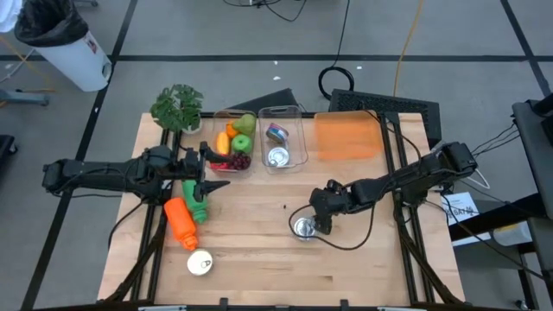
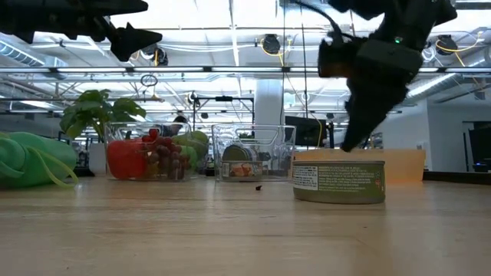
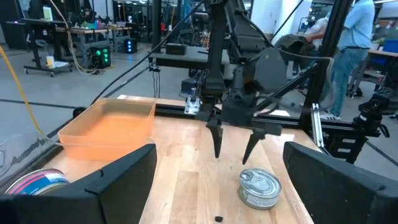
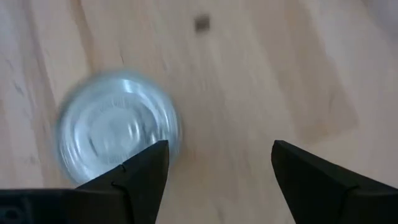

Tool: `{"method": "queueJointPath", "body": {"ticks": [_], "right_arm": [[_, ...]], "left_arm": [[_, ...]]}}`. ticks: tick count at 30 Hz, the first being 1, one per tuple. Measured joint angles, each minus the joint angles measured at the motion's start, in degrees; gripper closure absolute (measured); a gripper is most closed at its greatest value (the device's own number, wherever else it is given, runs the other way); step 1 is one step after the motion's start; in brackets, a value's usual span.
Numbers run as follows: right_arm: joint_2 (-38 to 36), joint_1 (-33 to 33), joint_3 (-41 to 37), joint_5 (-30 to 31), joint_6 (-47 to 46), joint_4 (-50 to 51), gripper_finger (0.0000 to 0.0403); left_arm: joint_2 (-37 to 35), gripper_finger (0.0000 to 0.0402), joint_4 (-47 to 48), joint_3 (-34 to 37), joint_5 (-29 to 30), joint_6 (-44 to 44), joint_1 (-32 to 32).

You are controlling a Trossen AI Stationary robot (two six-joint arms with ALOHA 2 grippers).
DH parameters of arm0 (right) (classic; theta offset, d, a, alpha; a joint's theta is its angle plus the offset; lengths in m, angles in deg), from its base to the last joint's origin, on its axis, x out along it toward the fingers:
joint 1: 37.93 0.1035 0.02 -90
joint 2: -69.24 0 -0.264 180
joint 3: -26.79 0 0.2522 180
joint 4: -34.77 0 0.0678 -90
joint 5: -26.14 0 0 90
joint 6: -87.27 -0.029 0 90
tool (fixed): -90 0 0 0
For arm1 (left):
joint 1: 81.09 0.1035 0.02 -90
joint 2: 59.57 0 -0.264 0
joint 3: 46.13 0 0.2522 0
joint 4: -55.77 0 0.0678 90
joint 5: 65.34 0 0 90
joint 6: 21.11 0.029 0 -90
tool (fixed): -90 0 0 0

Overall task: Pick & Place Food Item
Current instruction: Put the green tuna can into the right transparent bin

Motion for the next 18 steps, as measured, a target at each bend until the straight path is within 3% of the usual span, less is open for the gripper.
{"method": "queueJointPath", "body": {"ticks": [4, 18], "right_arm": [[0.43, -1.17, -0.28, -4.59, -5.57, 1.77, 0.0136], [0.51, -0.95, -0.51, -9.15, -13.14, 1.29, 0.0136]], "left_arm": [[0.0, 0.0041, -0.01, 0.0, 0.02, 0.02, -0.01], [0.0, 0.0041, -5.88, 0.0, 1.01, -1.6, 0.0]]}}
